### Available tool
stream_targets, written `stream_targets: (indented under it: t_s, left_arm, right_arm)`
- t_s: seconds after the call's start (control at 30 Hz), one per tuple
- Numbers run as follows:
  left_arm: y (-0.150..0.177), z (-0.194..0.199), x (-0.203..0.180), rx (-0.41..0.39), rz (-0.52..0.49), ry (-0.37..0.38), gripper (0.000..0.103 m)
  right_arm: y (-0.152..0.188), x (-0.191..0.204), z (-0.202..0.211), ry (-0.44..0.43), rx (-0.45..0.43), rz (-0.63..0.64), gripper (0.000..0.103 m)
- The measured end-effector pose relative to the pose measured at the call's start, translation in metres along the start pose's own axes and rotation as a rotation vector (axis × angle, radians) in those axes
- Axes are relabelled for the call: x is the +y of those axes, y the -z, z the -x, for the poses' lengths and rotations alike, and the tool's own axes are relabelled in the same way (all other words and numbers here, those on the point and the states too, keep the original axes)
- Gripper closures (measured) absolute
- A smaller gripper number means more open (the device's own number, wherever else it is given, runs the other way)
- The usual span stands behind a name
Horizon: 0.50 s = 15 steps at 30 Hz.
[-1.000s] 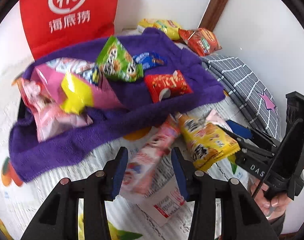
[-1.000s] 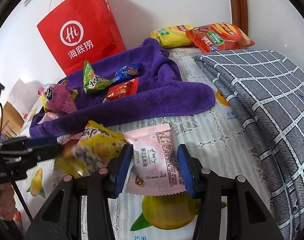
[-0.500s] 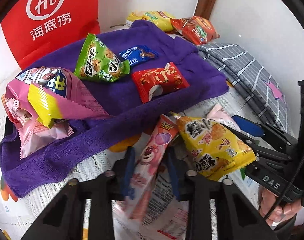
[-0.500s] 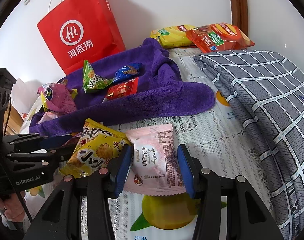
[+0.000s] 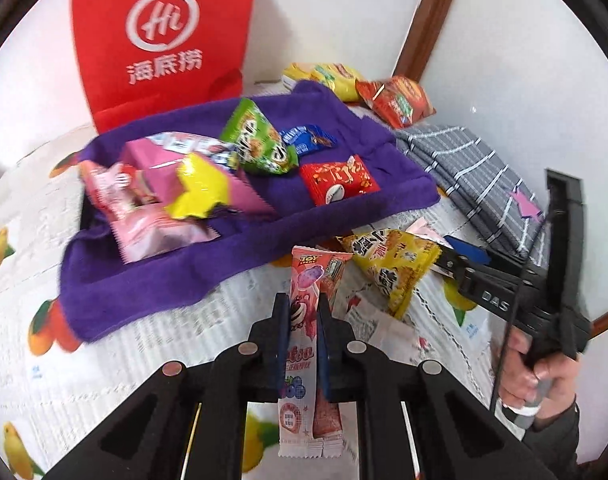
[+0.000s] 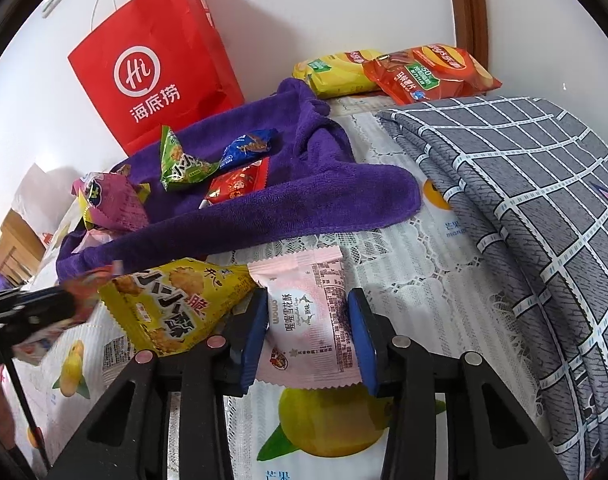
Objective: Organize snacks
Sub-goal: 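Carry the pink packet and pink candy stick packet over the purple towel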
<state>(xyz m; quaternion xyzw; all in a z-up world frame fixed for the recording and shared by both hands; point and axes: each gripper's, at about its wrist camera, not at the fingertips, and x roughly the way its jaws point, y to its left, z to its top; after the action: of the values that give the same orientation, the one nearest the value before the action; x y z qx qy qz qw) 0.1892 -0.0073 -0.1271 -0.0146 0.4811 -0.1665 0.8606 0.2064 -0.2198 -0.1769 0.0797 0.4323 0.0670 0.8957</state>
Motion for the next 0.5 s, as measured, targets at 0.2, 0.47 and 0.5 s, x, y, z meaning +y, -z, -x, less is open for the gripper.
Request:
stream_targets:
  t_s: [0.2, 0.47, 0.5]
  left_arm:
    - [0.012, 0.025, 0.010, -0.031, 0.033, 0.007, 0.091]
    - [0.007, 0.058, 0.017, -0.091, 0.039, 0.002, 0.091]
    - [0.004, 0.062, 0.018, -0.100, 0.041, 0.002, 0.091]
  right_arm:
    - [0.001, 0.004, 0.001, 0.034, -0.001, 0.017, 0.063]
    - [0.003, 0.014, 0.017, 0.099, 0.011, 0.048, 0.066]
    - [0.000, 0.015, 0.023, 0.099, 0.005, 0.046, 0.066]
